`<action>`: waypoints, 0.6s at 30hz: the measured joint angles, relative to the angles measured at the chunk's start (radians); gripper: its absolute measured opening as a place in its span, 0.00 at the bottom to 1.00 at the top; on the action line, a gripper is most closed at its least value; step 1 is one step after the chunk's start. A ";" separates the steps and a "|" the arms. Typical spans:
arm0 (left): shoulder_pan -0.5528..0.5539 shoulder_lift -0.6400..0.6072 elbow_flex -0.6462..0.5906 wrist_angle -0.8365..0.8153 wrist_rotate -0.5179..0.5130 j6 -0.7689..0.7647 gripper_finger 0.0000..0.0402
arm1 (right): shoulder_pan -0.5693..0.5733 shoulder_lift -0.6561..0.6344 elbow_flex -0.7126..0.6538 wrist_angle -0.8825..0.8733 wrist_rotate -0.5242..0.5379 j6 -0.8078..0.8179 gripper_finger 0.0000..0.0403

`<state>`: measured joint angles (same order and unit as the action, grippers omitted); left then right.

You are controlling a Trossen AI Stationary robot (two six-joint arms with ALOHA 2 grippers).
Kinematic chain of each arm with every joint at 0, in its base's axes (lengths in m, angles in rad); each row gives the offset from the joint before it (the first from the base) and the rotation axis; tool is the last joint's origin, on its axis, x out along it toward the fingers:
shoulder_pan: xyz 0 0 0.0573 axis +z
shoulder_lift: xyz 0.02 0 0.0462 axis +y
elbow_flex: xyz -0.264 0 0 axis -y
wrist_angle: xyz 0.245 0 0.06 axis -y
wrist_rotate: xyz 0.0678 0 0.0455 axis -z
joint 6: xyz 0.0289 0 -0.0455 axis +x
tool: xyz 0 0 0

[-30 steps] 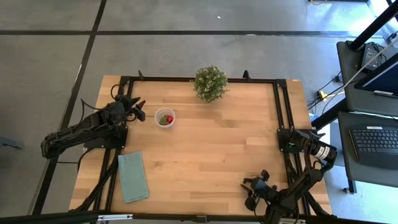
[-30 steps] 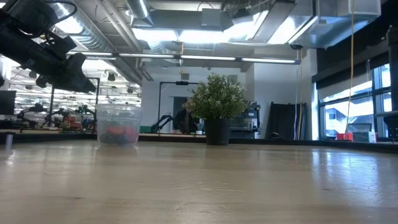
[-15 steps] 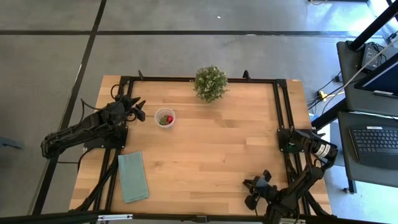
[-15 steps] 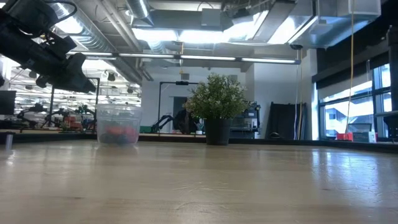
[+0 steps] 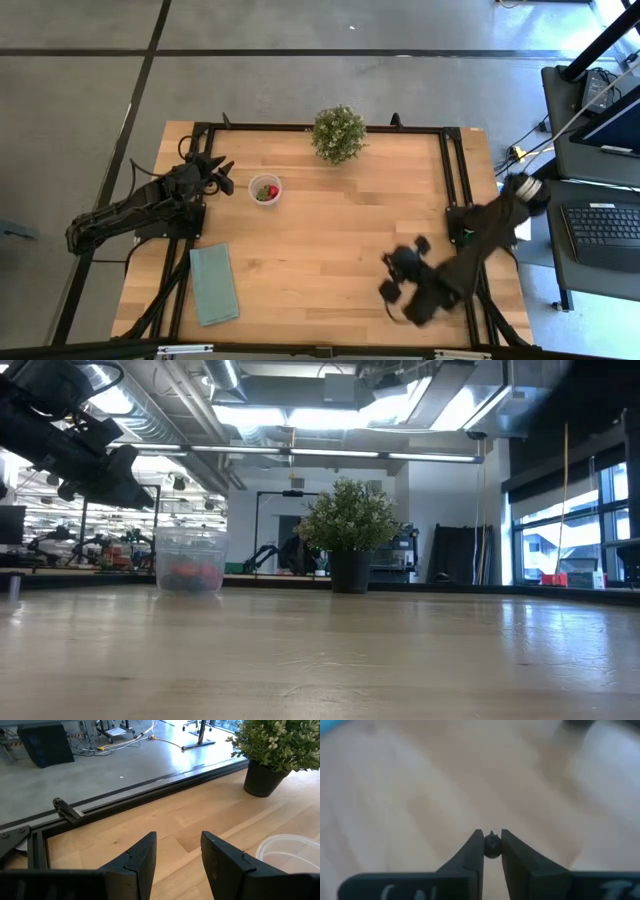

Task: Pick and placing Produce into tupperware
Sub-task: Put the blueberry into the transparent container

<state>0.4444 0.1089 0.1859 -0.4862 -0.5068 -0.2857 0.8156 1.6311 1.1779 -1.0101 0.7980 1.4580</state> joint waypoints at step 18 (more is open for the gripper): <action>0.000 0.000 0.000 0.001 0.000 0.000 0.36 | -0.762 -0.009 0.288 0.730 -0.573 -1.270 0.13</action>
<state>0.4446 0.1089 0.1856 -0.4848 -0.5068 -0.2855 0.0534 1.6221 1.4662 -0.2799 0.2248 0.1882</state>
